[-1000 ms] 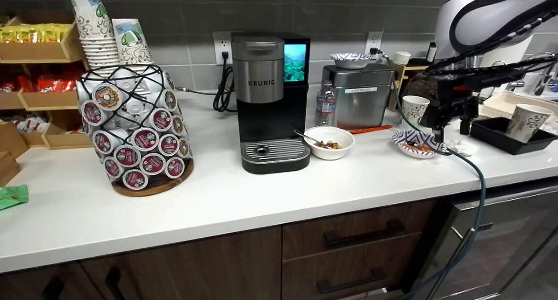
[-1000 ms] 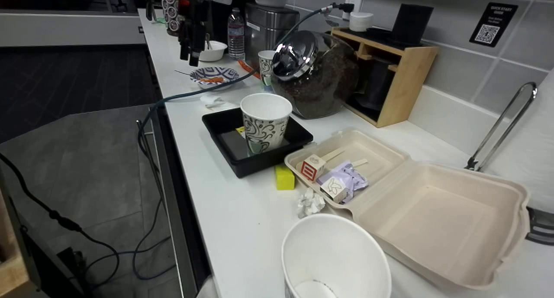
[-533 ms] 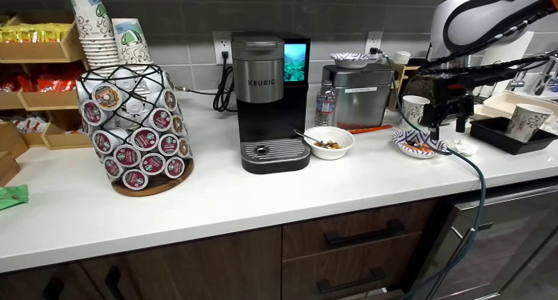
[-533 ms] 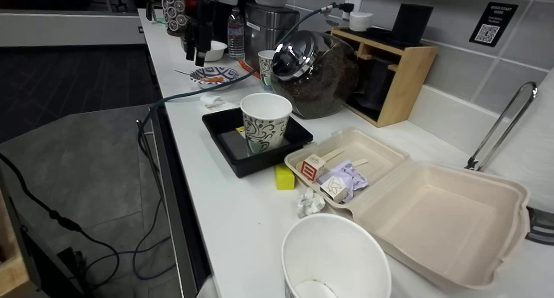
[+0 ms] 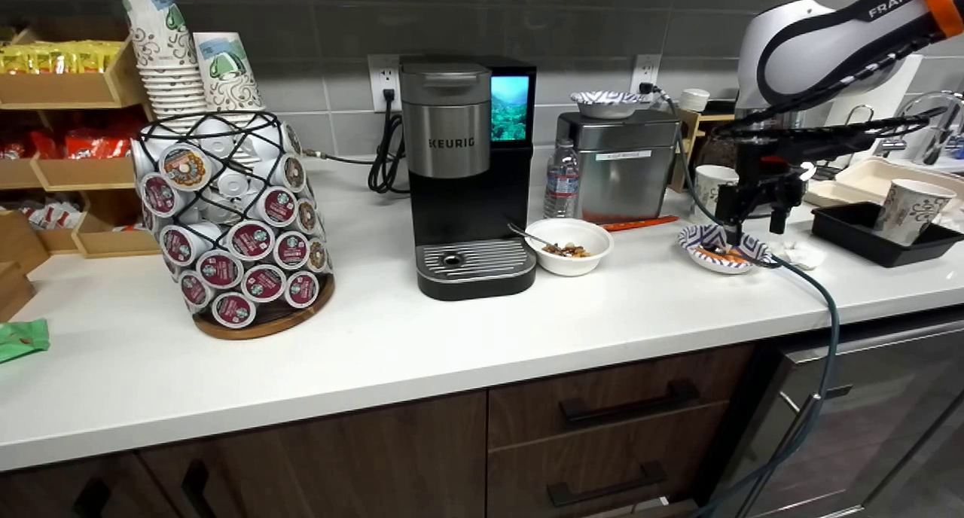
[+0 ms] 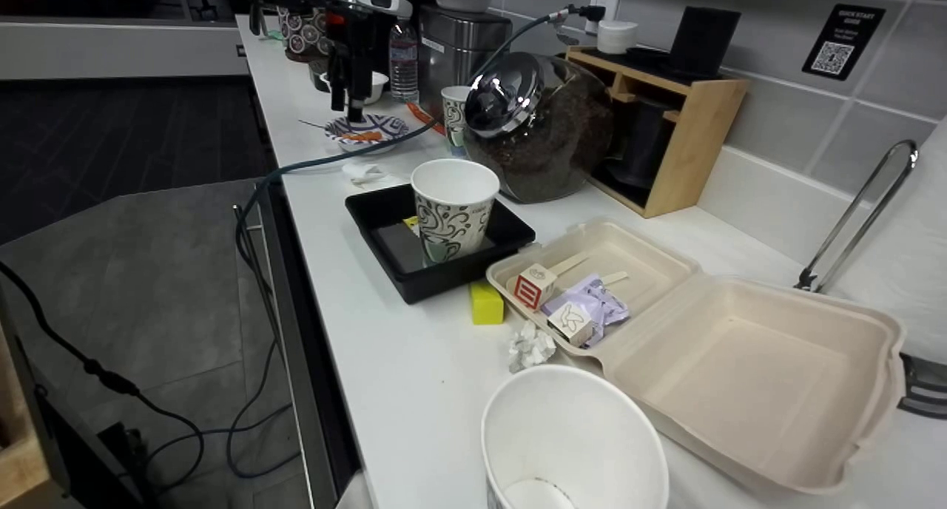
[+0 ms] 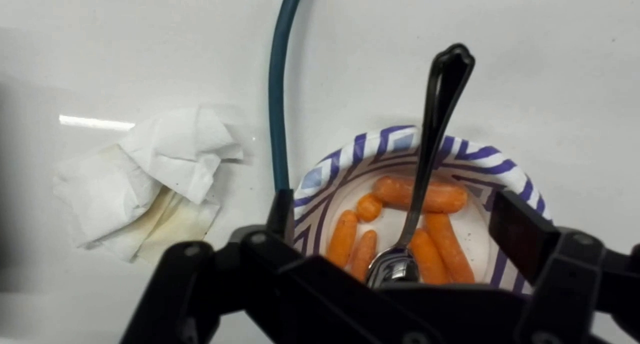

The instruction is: Remove the silver spoon from the bowl on the right and put it inside the bowl on the left.

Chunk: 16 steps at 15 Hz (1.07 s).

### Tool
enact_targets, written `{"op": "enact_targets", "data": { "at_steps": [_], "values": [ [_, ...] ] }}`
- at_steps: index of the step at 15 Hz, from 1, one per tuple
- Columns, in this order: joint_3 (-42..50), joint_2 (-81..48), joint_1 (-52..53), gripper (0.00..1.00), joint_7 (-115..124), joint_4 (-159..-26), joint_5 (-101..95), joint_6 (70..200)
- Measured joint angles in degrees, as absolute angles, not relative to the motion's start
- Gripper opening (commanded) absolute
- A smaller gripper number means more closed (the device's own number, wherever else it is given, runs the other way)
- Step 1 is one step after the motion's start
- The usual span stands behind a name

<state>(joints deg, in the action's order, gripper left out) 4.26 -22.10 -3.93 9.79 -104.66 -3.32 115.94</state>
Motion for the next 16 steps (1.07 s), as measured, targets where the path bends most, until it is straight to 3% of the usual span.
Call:
{"op": "enact_targets", "data": {
  "at_steps": [1,2,5,6,9,14,15,16],
  "values": [
    [4.3,-22.3,-3.9,0.77,9.8,-104.7,-3.1,115.9],
    [4.3,-22.6,-3.9,0.78,9.8,-104.7,-2.9,115.9],
    [4.3,-23.2,-4.0,0.61,9.8,-104.6,-2.1,115.9],
    [4.3,-23.4,-4.0,0.52,9.8,-104.6,-1.8,115.9],
    [4.3,-23.9,-3.9,0.44,9.8,-104.5,-1.0,115.9],
    [4.2,-24.8,-3.9,0.40,9.8,-104.1,-0.6,116.0],
    [4.1,-25.0,-3.9,0.35,9.8,-103.9,-0.5,116.0],
    [4.1,-25.3,-3.9,0.21,9.8,-103.8,-0.5,116.1]
  ]
}}
